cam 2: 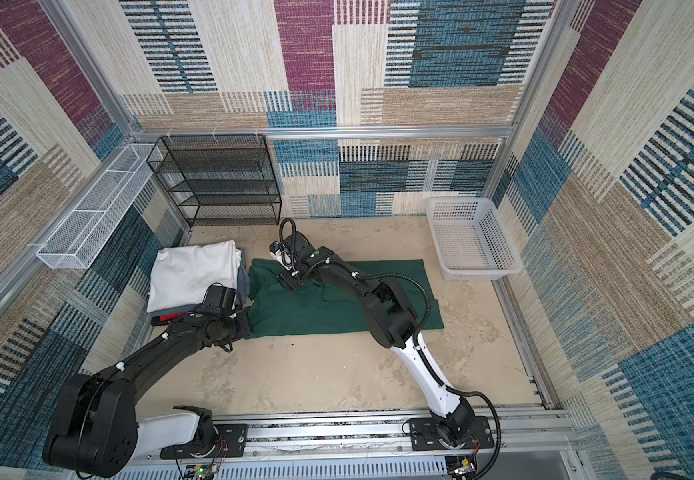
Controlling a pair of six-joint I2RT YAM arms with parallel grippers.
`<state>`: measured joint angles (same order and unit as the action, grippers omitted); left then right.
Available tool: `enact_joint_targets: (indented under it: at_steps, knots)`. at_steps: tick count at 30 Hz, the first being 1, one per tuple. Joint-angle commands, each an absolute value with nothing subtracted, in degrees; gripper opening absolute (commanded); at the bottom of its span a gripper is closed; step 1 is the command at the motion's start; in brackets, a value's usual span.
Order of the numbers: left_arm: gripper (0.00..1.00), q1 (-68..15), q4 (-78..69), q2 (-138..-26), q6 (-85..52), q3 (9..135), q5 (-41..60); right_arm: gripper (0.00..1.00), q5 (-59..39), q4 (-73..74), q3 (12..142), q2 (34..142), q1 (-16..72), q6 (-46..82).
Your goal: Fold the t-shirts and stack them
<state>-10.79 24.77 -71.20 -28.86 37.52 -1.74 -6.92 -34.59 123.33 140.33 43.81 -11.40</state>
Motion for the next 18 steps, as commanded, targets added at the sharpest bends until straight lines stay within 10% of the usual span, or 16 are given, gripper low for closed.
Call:
enact_joint_targets:
  at_steps: [1,18]
  knots:
    - [0.61,-10.7,27.8,-68.0,-30.2,37.6,-4.5,0.70,-6.5,-34.4,125.3,142.0,45.4,-15.5]
    - [0.75,-10.5,29.9,-64.4,-30.9,38.1,-6.5,0.04,-4.4,-26.7,122.3,142.3,46.9,-15.3]
